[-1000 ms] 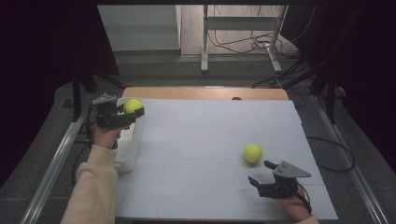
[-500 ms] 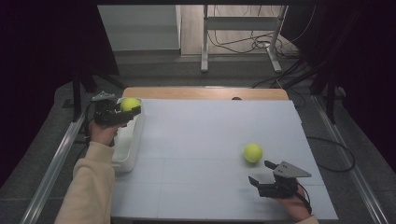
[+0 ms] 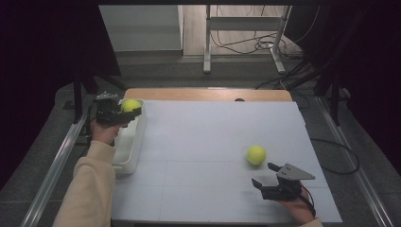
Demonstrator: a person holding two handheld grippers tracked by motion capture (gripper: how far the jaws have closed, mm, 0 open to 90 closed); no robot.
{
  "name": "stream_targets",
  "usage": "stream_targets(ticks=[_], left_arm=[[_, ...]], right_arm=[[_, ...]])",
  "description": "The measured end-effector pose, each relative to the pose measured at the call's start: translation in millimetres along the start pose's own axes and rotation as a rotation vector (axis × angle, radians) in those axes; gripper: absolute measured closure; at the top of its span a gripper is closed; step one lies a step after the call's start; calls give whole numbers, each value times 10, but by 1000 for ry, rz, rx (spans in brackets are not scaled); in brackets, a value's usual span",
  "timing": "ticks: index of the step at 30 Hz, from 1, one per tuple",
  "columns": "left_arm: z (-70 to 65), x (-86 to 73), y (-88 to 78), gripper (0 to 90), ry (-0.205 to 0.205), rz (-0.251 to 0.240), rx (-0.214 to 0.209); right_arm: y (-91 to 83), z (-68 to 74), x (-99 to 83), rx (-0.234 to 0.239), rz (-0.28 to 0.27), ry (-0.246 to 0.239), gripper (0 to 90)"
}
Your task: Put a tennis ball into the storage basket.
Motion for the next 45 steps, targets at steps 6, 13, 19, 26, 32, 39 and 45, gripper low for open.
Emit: stream_targets(ticks=[6, 13, 19, 26, 32, 39, 45], left_arm=[[89, -18, 51, 260, -2, 32, 26], [169, -50, 114, 260, -15, 54, 43], [241, -94, 174, 260, -23, 83, 61], [277, -143, 230, 260, -21, 119, 82], [293, -202, 287, 259, -24, 168, 84], [302, -217, 300, 259, -29, 179, 84], [314, -208, 291, 259, -34, 174, 86]], right_arm=[[2, -1, -2, 3, -1, 2, 135], [1, -4, -6, -1, 3, -1, 135], [2, -6, -8, -1, 3, 0, 135], [3, -6, -9, -1, 4, -1, 136], [5, -5, -9, 1, 2, 0, 135], [4, -6, -11, 1, 5, 1, 136], [6, -3, -9, 3, 3, 1, 136]])
Point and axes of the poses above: each handheld gripper's, and its own axes: y roughly forward along the jaws, x roughly out of its top, z roughly to its left, the point moved 8 cm from there along y, roughly forward along the jaws
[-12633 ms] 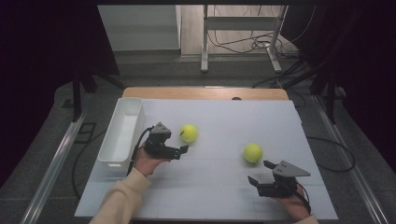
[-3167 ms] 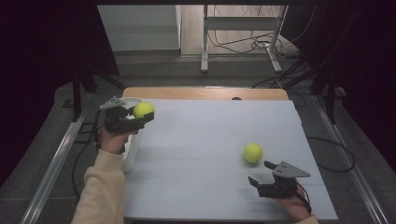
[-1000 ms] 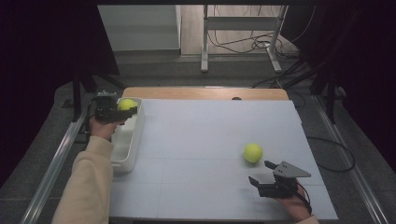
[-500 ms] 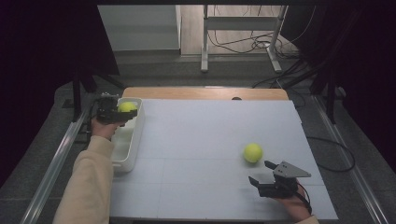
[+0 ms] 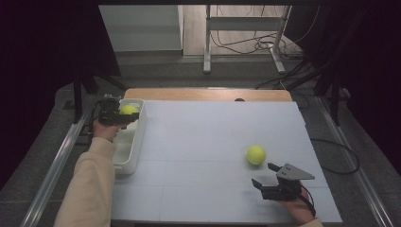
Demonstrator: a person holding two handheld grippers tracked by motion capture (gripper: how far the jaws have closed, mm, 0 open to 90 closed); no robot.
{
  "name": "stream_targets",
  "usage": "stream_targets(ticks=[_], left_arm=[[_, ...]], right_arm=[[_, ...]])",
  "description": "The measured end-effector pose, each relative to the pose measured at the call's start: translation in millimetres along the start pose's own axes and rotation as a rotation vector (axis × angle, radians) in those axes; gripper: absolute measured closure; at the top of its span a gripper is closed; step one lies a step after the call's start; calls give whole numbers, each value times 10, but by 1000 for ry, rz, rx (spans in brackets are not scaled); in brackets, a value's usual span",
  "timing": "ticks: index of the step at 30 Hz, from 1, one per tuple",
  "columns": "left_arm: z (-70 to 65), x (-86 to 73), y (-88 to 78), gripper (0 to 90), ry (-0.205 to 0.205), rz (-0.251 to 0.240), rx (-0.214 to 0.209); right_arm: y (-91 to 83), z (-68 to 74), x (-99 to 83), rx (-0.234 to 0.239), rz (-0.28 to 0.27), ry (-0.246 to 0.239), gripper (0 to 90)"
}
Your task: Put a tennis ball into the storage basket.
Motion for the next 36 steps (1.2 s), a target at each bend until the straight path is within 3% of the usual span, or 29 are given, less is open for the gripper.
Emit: stream_targets(ticks=[14, 19, 32, 36], left_arm=[[24, 0, 2, 253, -9, -6, 8], [28, 53, -51, 127, -39, -53, 12], [-153, 76, -226, 111, 19, -96, -47], [-264, 71, -315, 114, 70, -121, -46]], right_arm=[[1, 1, -1, 1, 1, -2, 135], [-1, 0, -2, -1, 2, -3, 136], [1, 4, -1, 1, 2, -3, 136], [0, 6, 0, 1, 2, -4, 136]])
Point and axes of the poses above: each handheld gripper's, and its own axes: y roughly forward along the jaws, x roughly out of its top, z roughly to its left, the point moved 8 cm from there along y, roughly forward along the jaws
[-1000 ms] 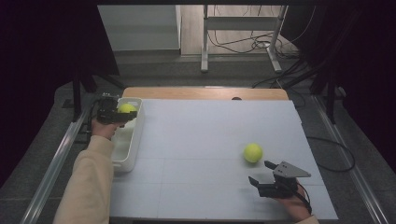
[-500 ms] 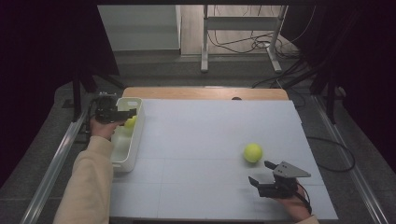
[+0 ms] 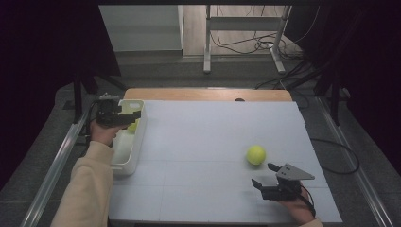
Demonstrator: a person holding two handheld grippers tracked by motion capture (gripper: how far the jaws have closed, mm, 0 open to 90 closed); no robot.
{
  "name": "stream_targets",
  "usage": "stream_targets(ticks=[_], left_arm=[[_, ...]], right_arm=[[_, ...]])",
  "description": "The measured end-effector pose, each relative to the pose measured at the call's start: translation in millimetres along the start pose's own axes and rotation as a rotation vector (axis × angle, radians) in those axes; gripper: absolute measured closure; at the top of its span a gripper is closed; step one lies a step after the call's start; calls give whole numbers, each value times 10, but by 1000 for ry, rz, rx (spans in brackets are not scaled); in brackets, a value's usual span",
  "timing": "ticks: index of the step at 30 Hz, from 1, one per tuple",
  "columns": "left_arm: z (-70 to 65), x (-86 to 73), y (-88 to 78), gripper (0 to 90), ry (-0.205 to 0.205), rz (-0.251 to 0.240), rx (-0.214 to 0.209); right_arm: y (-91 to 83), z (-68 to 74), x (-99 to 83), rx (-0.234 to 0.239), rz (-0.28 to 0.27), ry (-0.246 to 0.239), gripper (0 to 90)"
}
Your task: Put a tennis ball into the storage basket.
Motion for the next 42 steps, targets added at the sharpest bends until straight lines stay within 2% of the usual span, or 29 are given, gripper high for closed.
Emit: stream_targets(ticks=[7, 11, 18, 23, 33, 39, 42], left_arm=[[-168, -12, -82, 120, 27, -37, -48], [-226, -21, -107, 122, 53, -49, -44], [-265, -44, -133, 123, 45, -67, -71], [-322, -71, -216, 126, 34, -102, -122], [-463, -157, -341, 131, 60, -135, -194], [-546, -198, -321, 131, 78, -123, -223], [-611, -234, -312, 132, 100, -116, -227]], right_arm=[[-2, 0, 2, -1, -1, 0, 136], [-1, -3, 1, -2, 0, 2, 136], [-2, -5, 1, -3, 0, 1, 136], [5, -12, 0, -4, 0, 9, 136], [16, -46, 5, -19, 0, 18, 136], [34, -42, 6, -20, 3, 22, 136], [37, -38, 9, -22, 6, 13, 136]])
Point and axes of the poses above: each handheld gripper's, and its own axes: y roughly forward along the jaws, x roughly out of its top, z roughly to its left, the point moved 8 cm from there along y, roughly forward along the jaws
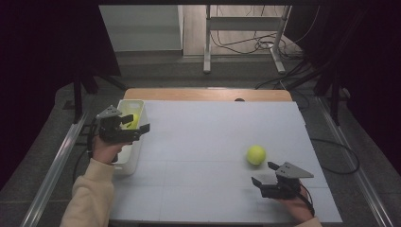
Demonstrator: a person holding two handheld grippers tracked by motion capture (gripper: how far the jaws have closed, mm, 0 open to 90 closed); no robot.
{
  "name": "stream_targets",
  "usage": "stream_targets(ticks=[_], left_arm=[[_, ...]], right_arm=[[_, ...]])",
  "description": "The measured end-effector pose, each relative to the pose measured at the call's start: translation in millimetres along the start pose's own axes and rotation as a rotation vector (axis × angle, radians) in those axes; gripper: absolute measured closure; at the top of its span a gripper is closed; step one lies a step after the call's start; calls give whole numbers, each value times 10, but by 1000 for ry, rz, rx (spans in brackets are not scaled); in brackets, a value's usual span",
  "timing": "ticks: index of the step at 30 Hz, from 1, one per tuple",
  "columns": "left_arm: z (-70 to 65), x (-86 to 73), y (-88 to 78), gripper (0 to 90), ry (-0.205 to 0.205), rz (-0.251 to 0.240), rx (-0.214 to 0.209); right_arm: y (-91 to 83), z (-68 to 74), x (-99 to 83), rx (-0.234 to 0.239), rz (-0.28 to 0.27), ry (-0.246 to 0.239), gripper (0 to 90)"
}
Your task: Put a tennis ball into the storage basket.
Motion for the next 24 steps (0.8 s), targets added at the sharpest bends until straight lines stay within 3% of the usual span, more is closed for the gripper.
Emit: stream_targets(ticks=[7, 21, 24], left_arm=[[-127, 35, -4, 135, 26, -11, -24], [-269, 13, 1, 138, -24, -35, -84], [-359, 6, 36, 139, 5, -24, -101]], right_arm=[[-19, -3, -21, -2, 1, 2, 137], [-18, 1, -15, 5, 0, -15, 137], [-22, 6, -16, 8, 0, -18, 138]])
Point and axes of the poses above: each handheld gripper's, and its own axes: y roughly forward along the jaws, x roughly out of its top, z roughly to its left, the point moved 8 cm from there along y, roughly forward along the jaws
